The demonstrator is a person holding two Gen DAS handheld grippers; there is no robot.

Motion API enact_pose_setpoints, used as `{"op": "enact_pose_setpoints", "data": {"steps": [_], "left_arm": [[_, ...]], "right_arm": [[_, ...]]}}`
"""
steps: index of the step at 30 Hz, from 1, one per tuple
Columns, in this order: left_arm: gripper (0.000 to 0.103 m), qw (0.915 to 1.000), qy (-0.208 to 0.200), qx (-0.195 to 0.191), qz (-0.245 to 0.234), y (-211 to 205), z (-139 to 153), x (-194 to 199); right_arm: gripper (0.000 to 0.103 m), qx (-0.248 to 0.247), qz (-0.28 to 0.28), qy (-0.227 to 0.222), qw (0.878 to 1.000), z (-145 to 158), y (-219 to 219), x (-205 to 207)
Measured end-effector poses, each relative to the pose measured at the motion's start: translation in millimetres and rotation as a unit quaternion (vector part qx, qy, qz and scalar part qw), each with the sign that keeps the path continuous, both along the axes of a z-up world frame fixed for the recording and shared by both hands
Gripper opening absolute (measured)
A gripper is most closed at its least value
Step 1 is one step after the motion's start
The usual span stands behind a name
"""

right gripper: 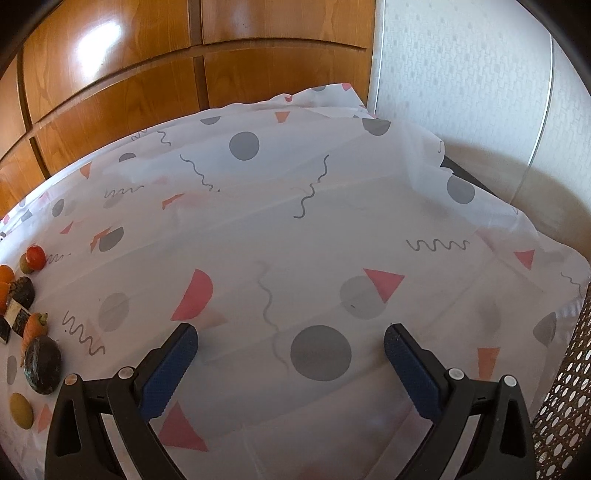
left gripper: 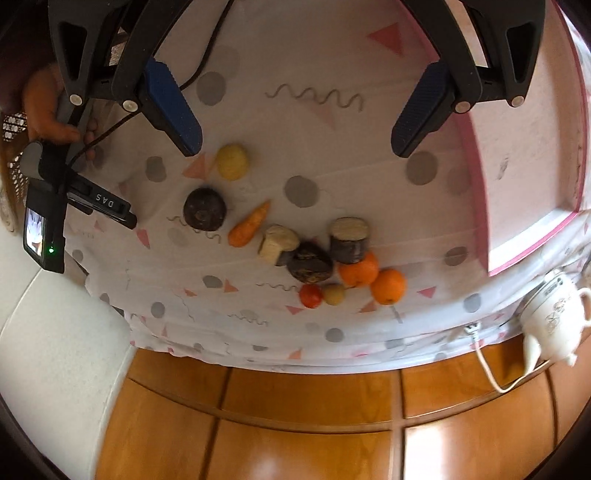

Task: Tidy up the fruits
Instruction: 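Grasp the small yellow round fruit with the left gripper, then carry the yellow fruit into the pink tray and open the left gripper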

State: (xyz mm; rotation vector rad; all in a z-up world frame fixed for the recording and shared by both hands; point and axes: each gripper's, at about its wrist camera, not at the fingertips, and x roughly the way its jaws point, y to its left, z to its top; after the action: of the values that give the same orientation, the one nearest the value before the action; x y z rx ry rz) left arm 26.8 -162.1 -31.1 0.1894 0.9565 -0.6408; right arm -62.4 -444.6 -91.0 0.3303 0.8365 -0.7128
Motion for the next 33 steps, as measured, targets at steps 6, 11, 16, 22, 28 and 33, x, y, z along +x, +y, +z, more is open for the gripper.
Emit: {"op": "enact_pose_setpoints", "data": {"steps": [6,11,16,22,28,33], "left_arm": [[0.1,0.9999,0.002,0.012,-0.009,-19,-9,6],[0.081,0.9987,0.035,0.017,-0.032,-38,-25,12],[0.064,0.9975,0.048,0.028,-0.043,-52,-40,15],[0.029,0.9967,0.059,0.007,-0.055,-53,-43,15],[0.025,0.9971,0.069,-0.006,-0.033,-34,-41,20],[0.025,0.9964,0.072,-0.044,0.01,-1,-25,31]], "right_arm": [[0.103,0.005,-0.007,-0.011,1.0,-2,-1,0],[0.103,0.001,-0.012,-0.011,1.0,-2,2,0],[0.103,0.003,-0.02,-0.014,1.0,-2,0,0],[0.103,-0.006,-0.019,-0.014,1.0,-3,2,1],[0.103,-0.01,-0.019,-0.015,1.0,-3,3,2],[0.103,-0.011,-0.019,-0.015,1.0,-3,3,2]]}}
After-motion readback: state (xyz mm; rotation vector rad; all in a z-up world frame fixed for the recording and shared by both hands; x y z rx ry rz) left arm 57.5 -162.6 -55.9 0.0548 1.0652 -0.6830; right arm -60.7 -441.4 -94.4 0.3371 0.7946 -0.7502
